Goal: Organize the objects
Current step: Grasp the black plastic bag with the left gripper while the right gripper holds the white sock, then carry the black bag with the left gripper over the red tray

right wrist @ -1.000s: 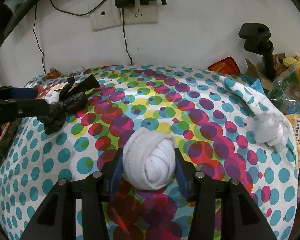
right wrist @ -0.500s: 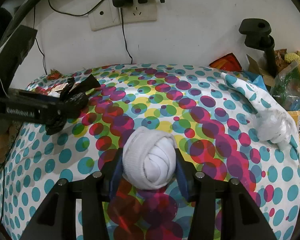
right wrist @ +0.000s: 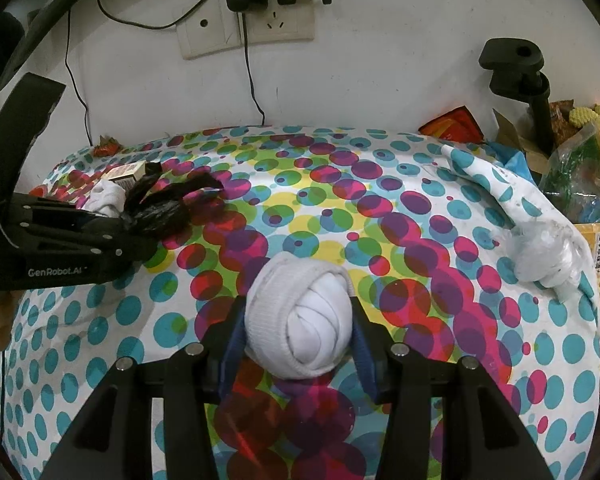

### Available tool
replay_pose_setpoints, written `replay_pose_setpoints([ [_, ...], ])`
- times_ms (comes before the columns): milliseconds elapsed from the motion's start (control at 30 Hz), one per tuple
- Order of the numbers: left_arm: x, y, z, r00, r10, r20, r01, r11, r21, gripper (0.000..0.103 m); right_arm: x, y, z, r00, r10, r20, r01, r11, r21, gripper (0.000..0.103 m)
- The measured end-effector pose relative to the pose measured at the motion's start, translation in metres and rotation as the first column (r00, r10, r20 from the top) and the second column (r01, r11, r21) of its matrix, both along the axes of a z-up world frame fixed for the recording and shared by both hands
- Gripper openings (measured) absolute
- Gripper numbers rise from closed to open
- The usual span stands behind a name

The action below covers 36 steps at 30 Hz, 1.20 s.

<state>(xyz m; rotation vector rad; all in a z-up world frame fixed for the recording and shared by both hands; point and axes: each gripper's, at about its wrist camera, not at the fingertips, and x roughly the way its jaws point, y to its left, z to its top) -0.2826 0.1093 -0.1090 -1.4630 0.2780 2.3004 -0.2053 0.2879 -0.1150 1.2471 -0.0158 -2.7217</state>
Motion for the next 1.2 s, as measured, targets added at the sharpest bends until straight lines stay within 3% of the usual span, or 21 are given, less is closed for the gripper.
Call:
replay_pose_setpoints([
  [767, 0.061, -0.034, 0.024, 0.995, 0.097, -0.029, -0.097, 0.995, 0.014, 0.026, -0.002, -0.008, 0.000, 1.000, 0.001, 0.008, -0.001, 0.999, 0.048, 0.048],
  [1200, 0.099, -0.065, 0.067, 0.987, 0.136, -0.081, -0.133, 0.990, 0.036, 0.026, -0.001, -0.009, -0.001, 1.000, 0.001, 0.008, -0.001, 0.998, 0.066, 0.048],
])
